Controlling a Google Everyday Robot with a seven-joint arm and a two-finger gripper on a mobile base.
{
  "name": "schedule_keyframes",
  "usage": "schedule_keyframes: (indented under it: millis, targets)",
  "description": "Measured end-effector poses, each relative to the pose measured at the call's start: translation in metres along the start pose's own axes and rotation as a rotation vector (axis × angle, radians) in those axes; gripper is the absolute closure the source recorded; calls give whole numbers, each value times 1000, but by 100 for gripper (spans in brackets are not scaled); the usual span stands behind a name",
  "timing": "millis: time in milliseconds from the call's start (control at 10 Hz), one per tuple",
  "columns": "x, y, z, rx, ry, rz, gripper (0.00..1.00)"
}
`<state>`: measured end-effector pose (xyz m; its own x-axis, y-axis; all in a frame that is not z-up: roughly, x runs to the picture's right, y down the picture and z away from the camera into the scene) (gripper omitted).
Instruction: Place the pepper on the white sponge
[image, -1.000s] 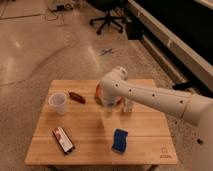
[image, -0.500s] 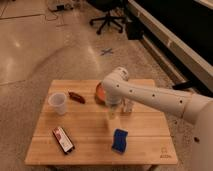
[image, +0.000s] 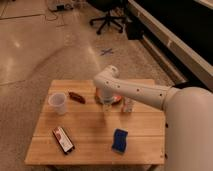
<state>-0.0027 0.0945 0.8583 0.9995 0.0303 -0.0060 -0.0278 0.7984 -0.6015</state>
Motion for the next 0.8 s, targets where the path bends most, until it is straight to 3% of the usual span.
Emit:
schedule_keyframes:
  millis: [400,800]
  targets:
    - [-46,-39,-10,27,-64,-38,35]
    - [-81,-68,12,19,-90,-72,35]
